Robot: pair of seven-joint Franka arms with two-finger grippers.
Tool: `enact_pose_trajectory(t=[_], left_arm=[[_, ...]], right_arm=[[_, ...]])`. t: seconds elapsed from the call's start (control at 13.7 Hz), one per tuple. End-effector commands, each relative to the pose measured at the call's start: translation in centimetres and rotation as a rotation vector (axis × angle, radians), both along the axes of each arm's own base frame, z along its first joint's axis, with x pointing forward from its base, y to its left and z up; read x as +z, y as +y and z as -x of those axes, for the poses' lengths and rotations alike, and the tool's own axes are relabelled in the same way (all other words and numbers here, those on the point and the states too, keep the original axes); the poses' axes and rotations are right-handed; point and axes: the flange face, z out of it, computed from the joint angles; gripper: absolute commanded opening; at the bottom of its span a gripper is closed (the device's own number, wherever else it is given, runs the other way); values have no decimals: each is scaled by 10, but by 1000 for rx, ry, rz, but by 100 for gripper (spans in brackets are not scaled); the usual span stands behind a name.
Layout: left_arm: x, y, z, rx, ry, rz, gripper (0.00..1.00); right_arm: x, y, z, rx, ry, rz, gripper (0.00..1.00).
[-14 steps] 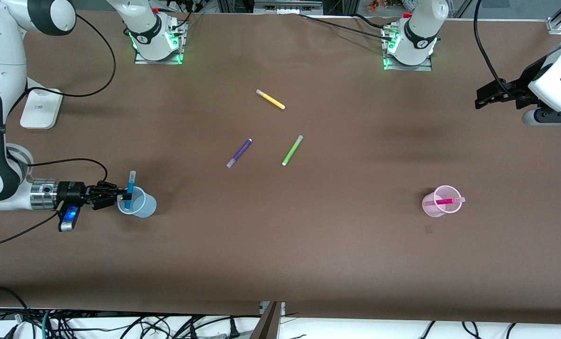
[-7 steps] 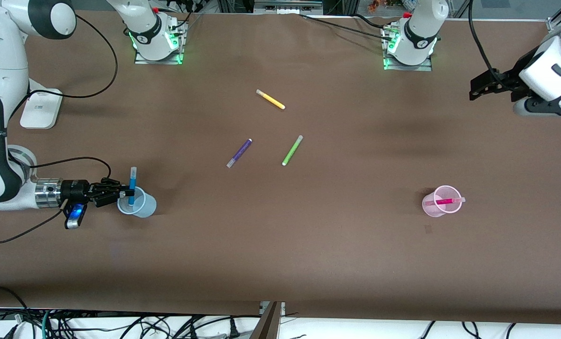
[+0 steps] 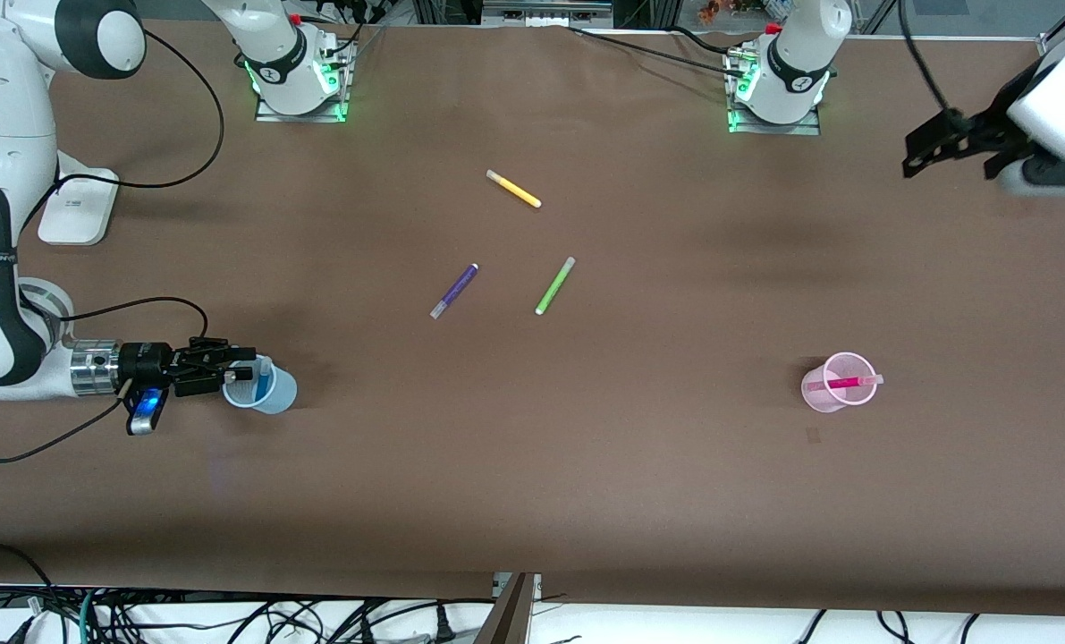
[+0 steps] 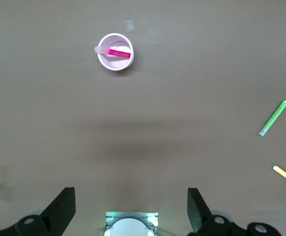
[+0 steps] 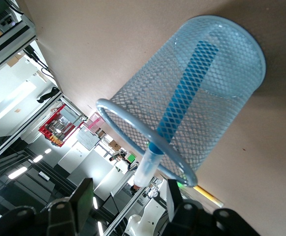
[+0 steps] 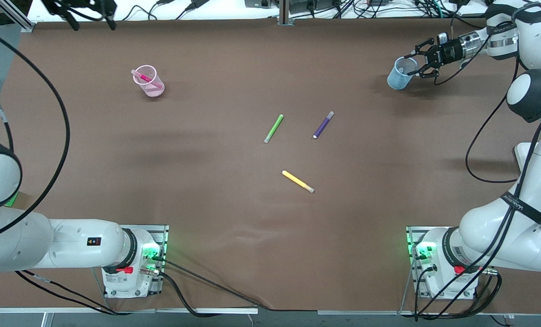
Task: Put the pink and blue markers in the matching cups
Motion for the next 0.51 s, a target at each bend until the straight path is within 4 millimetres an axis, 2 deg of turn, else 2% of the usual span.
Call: enact_pose_trajectory(t=[0.0, 0.07, 0.15, 0.29, 0.44], left_arm=[[-2, -15, -8, 25, -16, -34, 100], [-4, -16, -8, 27, -13, -35, 100], [-4, -17, -8, 24, -13, -35, 100], [-9, -29, -8, -1, 3, -18, 100], [-14, -34, -7, -19, 22, -17, 100]], right_arm=[[28, -13, -4, -5, -23, -31, 68], [38, -22, -1, 8, -25, -18, 68], [57, -28, -1, 33, -43, 25, 68], [115, -40, 3, 116, -96, 190, 67], [187, -33, 13, 252, -151, 387, 67]])
